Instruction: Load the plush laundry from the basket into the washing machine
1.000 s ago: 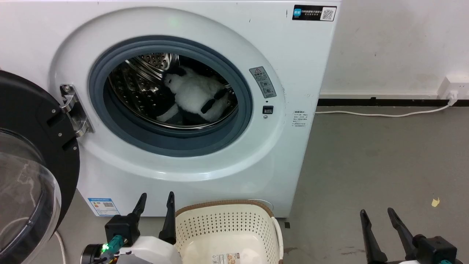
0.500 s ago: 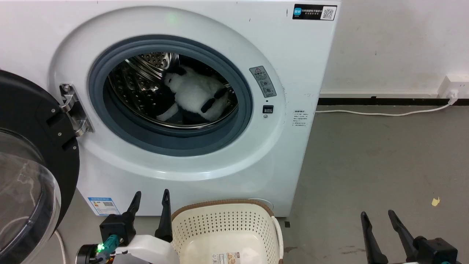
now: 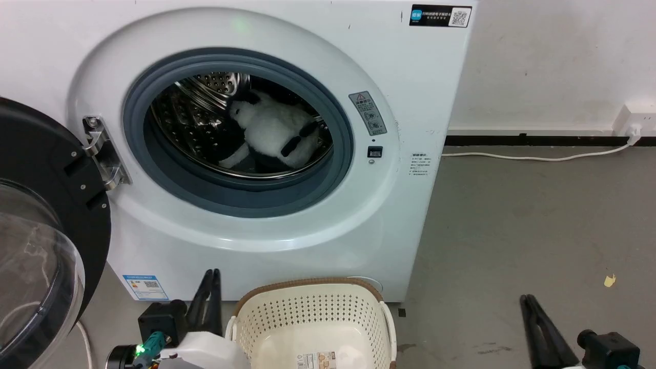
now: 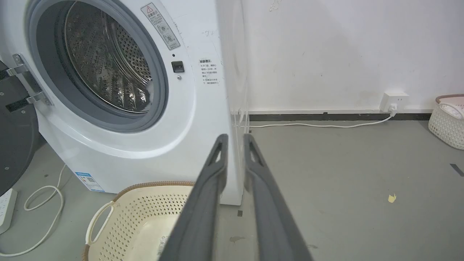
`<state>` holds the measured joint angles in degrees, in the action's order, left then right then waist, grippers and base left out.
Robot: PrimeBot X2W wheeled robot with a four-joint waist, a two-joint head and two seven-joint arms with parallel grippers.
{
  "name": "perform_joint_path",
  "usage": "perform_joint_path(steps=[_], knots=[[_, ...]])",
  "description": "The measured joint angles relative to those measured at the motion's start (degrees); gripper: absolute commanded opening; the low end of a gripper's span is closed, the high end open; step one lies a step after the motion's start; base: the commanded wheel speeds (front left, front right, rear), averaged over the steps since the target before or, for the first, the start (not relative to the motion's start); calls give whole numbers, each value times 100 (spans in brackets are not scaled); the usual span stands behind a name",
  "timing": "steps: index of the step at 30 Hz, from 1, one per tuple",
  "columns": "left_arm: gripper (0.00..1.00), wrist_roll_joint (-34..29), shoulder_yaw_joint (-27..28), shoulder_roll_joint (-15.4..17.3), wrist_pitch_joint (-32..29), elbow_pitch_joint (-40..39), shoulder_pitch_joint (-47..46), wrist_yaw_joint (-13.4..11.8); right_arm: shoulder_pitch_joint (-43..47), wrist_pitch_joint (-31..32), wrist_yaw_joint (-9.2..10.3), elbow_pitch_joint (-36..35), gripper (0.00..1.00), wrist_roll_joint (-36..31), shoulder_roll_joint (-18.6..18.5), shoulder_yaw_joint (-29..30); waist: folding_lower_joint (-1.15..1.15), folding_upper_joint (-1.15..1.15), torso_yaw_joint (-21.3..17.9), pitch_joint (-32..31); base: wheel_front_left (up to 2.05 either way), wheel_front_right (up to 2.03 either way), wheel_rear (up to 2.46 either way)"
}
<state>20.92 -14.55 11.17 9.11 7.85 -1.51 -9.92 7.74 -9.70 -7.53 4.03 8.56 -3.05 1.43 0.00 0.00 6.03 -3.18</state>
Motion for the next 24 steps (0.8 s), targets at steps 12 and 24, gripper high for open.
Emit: perform_joint_path(steps=[12, 24], knots=[[0, -132, 97, -66, -54, -34, 0, 63, -7, 60, -1, -9, 0, -51, 0, -5, 0, 0, -55, 29, 0, 0, 0], [0, -341, 245, -133, -160, -111, 0, 154, -29, 155, -1, -46, 0, -108, 0, -18, 0, 0, -112, 59, 0, 0, 0]])
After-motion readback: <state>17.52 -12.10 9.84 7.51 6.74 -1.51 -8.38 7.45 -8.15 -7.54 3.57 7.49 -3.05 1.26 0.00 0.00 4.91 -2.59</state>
